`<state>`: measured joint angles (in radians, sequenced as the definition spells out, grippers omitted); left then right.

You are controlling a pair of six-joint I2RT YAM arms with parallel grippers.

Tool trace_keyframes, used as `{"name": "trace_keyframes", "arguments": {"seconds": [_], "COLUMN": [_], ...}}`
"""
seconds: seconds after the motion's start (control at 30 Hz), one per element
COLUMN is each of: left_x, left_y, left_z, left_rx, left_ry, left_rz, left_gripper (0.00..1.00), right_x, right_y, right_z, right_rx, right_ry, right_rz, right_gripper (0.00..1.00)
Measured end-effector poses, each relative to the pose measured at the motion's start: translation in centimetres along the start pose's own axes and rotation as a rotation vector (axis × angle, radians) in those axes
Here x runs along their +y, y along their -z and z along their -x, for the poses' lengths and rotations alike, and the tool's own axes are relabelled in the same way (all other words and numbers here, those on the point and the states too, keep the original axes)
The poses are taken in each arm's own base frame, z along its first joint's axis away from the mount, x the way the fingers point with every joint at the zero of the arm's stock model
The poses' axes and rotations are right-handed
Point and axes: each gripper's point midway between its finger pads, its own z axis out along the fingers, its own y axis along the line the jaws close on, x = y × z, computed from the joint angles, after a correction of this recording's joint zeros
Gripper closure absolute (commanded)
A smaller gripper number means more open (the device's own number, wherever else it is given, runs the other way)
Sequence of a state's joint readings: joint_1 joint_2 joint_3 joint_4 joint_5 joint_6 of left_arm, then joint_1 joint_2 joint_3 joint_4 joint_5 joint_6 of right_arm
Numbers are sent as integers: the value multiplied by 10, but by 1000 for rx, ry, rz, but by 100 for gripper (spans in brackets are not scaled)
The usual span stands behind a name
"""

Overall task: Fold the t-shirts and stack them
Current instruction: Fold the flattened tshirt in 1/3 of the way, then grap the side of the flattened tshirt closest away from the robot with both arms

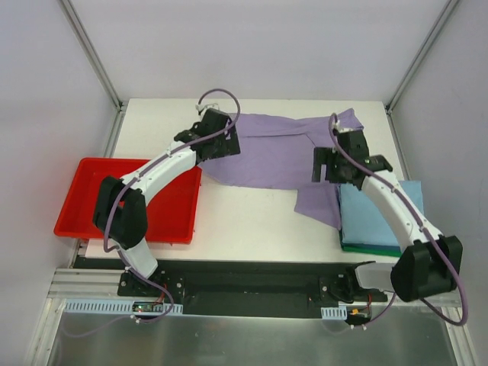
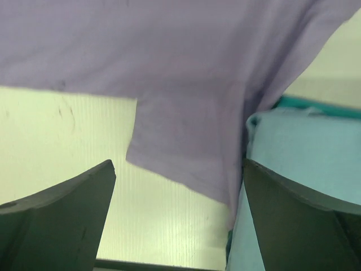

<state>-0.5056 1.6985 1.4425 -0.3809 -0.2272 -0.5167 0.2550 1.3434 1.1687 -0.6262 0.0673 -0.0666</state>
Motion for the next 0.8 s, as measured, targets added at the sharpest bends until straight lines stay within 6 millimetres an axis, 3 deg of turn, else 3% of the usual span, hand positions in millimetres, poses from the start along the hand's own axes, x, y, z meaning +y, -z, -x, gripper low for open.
{"name": "trace_keyframes", "arguments": {"seconds": [0.17, 0.23, 0.47, 0.67, 0.8], "left_x": [43, 51, 52, 56, 61], "left_y": [-16, -19, -22, -29, -42], "left_z": [-56, -58, -55, -71, -80], "left_rx": [84, 65, 14, 1, 6], "left_ry": [106, 149, 277, 306, 298], "left_rz": [181, 222, 268, 334, 385], "left_gripper": [14, 16, 26, 34, 52], "right_x": [9, 15, 32, 31, 30], "right_y": [-6, -7, -9, -12, -14], "right_z": [-68, -79, -82, -87, -89], "right_rx": [63, 72, 61, 66, 70], "right_ry": [-21, -27, -18, -7, -5], "right_rz": [95, 135, 239, 242, 237], "right_gripper": [4, 4, 4, 4, 4]}}
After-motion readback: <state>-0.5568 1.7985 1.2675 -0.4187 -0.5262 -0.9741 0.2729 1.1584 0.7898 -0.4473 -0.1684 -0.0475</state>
